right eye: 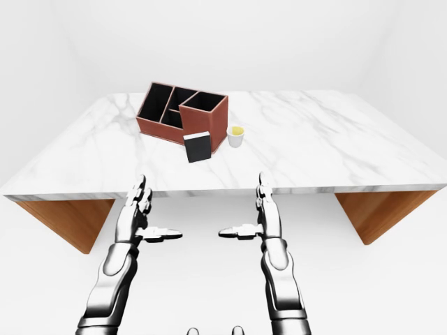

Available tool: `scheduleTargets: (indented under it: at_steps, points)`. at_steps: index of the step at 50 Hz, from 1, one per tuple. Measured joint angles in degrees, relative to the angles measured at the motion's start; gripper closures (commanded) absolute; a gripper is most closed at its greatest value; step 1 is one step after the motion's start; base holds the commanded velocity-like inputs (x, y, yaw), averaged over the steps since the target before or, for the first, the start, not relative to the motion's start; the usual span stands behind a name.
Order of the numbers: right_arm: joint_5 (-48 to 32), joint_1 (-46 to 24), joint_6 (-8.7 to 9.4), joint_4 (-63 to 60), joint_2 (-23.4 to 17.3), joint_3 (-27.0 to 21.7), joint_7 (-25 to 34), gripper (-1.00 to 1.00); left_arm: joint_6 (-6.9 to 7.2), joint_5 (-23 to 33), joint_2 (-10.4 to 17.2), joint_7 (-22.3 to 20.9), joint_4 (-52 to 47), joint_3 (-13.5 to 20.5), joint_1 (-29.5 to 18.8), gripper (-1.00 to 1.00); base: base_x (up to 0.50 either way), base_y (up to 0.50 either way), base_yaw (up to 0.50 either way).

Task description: Pick up the book and place it in the right compartment of the caddy.

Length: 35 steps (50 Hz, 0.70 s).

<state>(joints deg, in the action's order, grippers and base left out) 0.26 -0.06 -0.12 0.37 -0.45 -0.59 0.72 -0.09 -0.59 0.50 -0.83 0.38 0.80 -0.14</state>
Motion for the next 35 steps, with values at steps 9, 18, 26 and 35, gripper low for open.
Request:
scheduleTargets:
  at_steps: [9,18,26,35]
  points:
    - [-0.7,0.2,-0.90,0.8,-0.4,-0.3,1.0,-1.00,0.14,-0.7,0.4,-1.1,0.2,1.0,-0.1,-1.00,0.00,0.00,0.00]
    - [-2.0,0.6,-2.10,1.5,-0.9,-0.4,1.5,-1.00,0.21,-1.1,0.3,-1.8,0.3,1.4,0.0,-1.00,0.00,0.09,0.00]
    - [-3.3,1.2,-2.43,1.1,-0.8,-0.1,1.9,-1.00,0.04,-1.2,0.6,-2.1,0.1,1.7,0.1,-1.00,0.00,0.50,0.00]
    - [-4.1,1.5,-2.56,0.5,-0.9,-0.3,2.3,-1.00,-0.18,-1.1,0.8,-2.3,-0.3,2.0,0.3,-1.00,0.00,0.50,0.00]
